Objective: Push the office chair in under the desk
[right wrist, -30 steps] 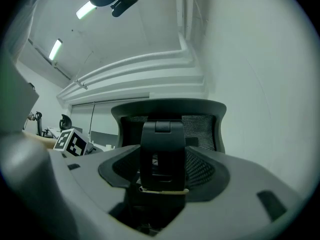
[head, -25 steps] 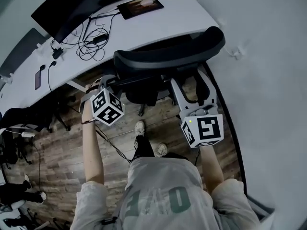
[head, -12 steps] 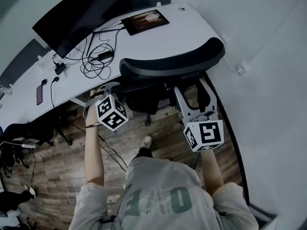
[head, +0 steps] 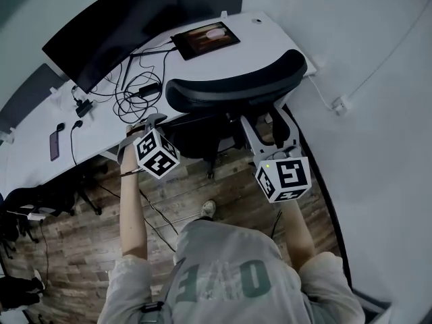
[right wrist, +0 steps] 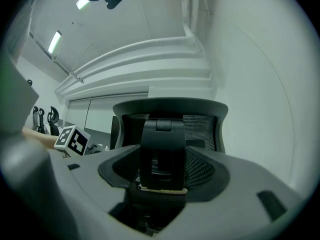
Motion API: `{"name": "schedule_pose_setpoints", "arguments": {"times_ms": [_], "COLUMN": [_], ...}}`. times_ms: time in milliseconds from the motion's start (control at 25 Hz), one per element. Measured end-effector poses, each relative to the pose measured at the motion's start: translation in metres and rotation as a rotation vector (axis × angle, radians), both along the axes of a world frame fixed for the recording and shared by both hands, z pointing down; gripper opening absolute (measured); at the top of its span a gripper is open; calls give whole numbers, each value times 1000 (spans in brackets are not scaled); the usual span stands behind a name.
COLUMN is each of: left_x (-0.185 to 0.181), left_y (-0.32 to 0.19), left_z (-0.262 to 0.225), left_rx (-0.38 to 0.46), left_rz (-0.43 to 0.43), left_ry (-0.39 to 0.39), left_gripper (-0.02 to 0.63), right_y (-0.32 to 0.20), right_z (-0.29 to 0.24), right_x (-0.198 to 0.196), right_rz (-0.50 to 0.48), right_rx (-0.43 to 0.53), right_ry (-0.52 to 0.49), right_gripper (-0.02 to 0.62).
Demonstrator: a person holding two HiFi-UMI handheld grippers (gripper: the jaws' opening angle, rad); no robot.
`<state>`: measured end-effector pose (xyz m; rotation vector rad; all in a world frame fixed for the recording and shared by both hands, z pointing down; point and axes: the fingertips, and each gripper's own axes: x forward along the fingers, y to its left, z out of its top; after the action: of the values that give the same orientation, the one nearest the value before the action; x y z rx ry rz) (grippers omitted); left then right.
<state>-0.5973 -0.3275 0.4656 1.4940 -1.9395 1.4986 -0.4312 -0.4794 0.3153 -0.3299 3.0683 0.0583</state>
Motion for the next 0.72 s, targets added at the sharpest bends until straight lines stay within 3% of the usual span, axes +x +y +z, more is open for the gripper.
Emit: {"name": "schedule_pose_setpoints", "arguments": {"times_ms": [440, 720], "left_x": [-53, -58], "left_y": [1, -1], "left_z": [-2, -5], "left_rx": [13, 21], "left_rz": [-20, -11], "left_ry": [-4, -7], "left_gripper": [163, 163], "right_y": [2, 2], "right_z": [-1, -4], "right_x": [-52, -54], "right_rz": [-9, -1], "right_rx": [10, 22], "right_ry": [-6, -27], "right_gripper": [282, 282]}}
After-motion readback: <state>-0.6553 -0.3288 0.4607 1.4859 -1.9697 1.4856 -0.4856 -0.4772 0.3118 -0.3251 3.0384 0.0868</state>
